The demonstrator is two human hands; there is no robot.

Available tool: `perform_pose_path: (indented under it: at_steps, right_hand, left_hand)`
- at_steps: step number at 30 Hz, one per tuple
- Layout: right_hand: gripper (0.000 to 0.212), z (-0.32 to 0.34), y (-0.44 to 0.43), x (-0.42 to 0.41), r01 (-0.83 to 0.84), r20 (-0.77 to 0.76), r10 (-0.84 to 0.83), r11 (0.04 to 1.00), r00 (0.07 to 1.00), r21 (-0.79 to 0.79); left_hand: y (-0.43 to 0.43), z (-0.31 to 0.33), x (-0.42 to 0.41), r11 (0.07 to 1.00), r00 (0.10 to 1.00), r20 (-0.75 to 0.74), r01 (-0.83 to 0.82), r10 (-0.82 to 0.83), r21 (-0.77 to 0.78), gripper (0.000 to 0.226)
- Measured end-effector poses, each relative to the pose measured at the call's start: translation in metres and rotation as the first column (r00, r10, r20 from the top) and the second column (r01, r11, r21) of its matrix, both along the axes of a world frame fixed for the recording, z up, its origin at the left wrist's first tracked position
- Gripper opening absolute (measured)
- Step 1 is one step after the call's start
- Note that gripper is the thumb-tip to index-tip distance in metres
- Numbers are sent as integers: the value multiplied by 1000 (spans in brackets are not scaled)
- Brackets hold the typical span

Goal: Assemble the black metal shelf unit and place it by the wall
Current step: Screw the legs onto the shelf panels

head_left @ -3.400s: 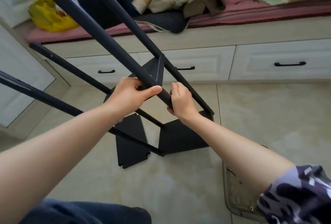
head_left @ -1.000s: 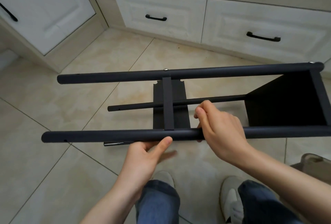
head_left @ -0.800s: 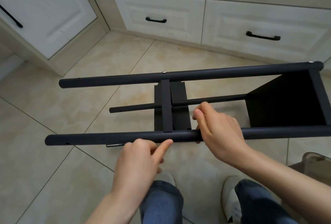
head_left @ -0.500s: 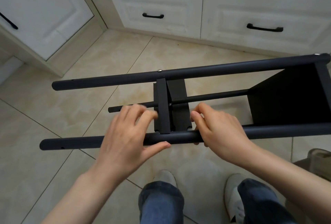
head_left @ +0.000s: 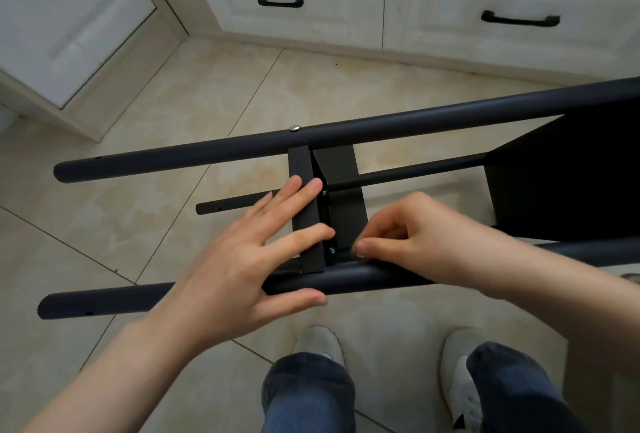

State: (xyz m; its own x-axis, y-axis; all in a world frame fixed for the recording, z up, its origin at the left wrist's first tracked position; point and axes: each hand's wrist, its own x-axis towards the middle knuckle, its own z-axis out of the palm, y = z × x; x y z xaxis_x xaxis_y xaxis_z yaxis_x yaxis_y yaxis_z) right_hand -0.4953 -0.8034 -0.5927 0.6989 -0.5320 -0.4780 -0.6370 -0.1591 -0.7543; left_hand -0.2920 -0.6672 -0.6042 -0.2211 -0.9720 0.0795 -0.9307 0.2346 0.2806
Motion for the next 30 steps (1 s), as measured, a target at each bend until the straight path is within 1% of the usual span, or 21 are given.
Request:
perform_pose_path:
  at_steps: [2,5,8,12,14,20,23,26,28,30]
  right_hand:
    - [14,1,-3,0,-31,-25,32,998,999,50]
    - [11,4,-8,4,-88,-46,91,994,995,61]
    - [11,1,-8,9,-69,-36,75,985,997,156]
    - [10,-11,6,9,-68,-54,82,971,995,229]
    - [8,-14,11,6,-68,-42,85,952,995,300]
    - [8,-13,4,15,-59,17,57,913,998,404]
    - [6,-15,-1,24,-89,16,91,896,996,435]
    - [5,-18,-4,34,-171,4,188,885,982,433]
    - [5,-21,-5,40,-214,3,235,880,972,423]
    - [3,-25,-4,43,-231,20,247,869,969,437]
  left_hand:
    - [5,-1,-3,1000,999,-34,-21,21,1,66]
    - [9,-2,-7,999,997,-66,-47,48,8,73]
    - [14,-3,-9,999,996,-70,-52,52,0,76]
    - [29,-10,-16,999,996,-89,-34,32,-21,74]
    - [36,-13,-18,999,996,-86,-34,30,-36,73]
    - [33,-13,-17,998,994,-103,-37,33,-44,73]
    - [34,-13,-18,998,995,-96,-45,40,-53,77]
    - [34,-13,-18,997,995,-88,-56,50,-61,81]
    - [34,-13,-19,996,996,-80,-53,48,-67,81]
    - [34,-13,-19,996,997,-70,-48,43,-70,80]
